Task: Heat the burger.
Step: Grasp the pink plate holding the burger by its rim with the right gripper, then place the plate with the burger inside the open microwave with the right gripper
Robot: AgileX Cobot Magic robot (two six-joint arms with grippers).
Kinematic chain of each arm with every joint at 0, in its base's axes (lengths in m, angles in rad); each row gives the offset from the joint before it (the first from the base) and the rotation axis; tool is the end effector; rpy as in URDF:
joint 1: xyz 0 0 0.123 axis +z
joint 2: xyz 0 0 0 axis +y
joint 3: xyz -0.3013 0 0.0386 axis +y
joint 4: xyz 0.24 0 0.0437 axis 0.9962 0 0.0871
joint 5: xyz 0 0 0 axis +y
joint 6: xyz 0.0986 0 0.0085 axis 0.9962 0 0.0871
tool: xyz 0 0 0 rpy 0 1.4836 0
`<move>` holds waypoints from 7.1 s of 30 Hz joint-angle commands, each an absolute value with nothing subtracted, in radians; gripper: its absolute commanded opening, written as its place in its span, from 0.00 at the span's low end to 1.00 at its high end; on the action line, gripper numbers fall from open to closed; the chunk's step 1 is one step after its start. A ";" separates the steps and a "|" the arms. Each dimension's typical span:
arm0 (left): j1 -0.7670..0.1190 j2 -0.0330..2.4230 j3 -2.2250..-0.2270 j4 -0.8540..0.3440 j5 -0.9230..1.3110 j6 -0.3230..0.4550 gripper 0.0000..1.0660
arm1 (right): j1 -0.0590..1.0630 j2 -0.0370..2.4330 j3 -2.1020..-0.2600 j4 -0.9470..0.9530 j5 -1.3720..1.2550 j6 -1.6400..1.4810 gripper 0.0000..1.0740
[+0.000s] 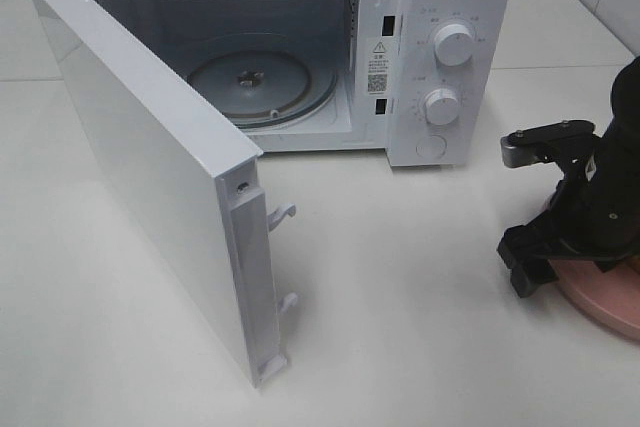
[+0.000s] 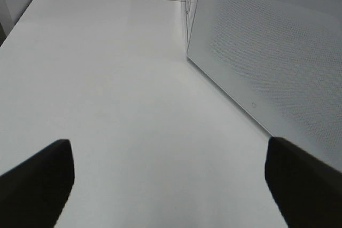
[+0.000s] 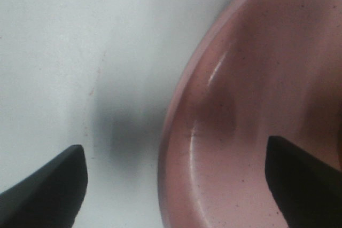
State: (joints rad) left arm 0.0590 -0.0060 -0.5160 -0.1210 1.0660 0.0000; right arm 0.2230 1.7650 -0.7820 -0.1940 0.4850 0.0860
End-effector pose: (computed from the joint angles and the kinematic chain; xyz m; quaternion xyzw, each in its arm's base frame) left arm -0.0262 -0.0120 0.2741 -0.0218 0.8470 -0.0448 0.5292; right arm 0.2796 0.0543 0.1390 -0.1486 0.9829 -0.0379 0.1015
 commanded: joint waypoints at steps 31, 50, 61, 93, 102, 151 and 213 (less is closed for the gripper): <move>0.061 -0.011 -0.515 -0.125 1.067 0.000 0.83 | 0.222 1.813 -0.786 -0.309 0.479 0.193 0.00; 0.061 -0.011 -0.515 -0.125 1.067 0.000 0.83 | 0.378 1.736 -0.740 -0.541 0.579 0.460 0.00; 0.061 -0.011 -0.515 -0.125 1.067 0.000 0.83 | 0.492 1.629 -0.671 -0.583 0.648 0.475 0.00; 0.061 -0.011 -0.515 -0.125 1.067 0.000 0.83 | 0.804 1.260 -0.560 -0.641 0.940 0.439 0.00; 0.061 -0.011 -0.515 -0.125 1.067 0.000 0.83 | 0.916 1.155 -0.493 -0.638 0.962 0.379 0.00; 0.061 -0.011 -0.515 -0.125 1.067 0.000 0.83 | 0.832 1.110 -0.493 -0.612 0.302 -0.811 0.01; 0.061 -0.011 -0.515 -0.125 1.067 0.000 0.83 | 0.601 1.689 -0.869 0.461 0.062 -2.124 0.03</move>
State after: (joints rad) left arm 0.0590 -0.0060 -0.5160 -0.1210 1.0660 0.0000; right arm 0.6140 1.6870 -0.8280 0.4380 0.1060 -2.1080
